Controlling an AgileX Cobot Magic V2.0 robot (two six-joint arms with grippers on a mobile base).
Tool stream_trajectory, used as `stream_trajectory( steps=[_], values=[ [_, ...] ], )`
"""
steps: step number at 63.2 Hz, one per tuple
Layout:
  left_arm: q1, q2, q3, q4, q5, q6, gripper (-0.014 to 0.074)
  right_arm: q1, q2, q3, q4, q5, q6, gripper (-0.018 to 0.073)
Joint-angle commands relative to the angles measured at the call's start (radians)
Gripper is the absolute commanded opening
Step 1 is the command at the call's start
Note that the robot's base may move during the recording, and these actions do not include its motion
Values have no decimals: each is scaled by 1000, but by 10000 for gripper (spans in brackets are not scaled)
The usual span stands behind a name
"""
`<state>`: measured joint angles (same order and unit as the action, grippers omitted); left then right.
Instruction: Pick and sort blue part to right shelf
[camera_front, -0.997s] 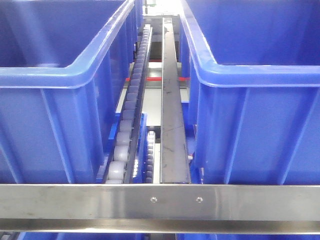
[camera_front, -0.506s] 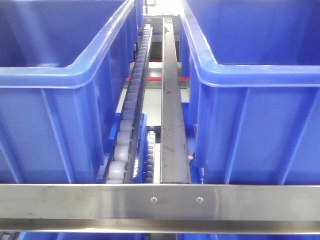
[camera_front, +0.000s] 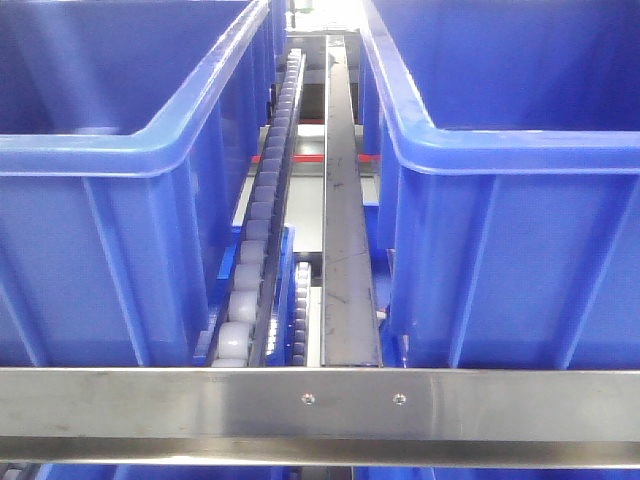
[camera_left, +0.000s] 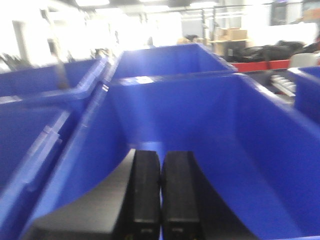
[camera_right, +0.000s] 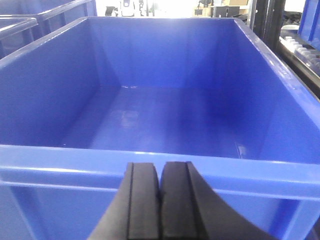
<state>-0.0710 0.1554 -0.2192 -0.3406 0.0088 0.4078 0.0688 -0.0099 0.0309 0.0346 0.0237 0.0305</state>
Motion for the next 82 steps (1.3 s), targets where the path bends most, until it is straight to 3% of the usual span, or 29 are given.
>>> stream_trajectory(
  steps=[1,4,10,29,32,39,82],
  values=[
    [5,8,16,99,-176,-129,132,-6,-23,-22,-2,-97,0,54],
    [14,1,50,167,-220,-242,132,-6,-23,-22,-2,-97,0,54],
    [22,-17,114,227,-271,-311,132,-6,-23,-22,-2,-97,0,54],
    [16,-152,252,227,-194,-311,132,-6,-23,-22,-2,-97,0,54],
    [16,-187,250,231,-112,-311,132,-6,-23,-22,-2,-97,0,54],
    [16,-185,250,233,-56,-318,132,-6,-21,-22,-2,-96,0,54],
    [16,-185,250,233,-47,-318,132,-6,-21,-22,-2,-96,0,54]
  ],
)
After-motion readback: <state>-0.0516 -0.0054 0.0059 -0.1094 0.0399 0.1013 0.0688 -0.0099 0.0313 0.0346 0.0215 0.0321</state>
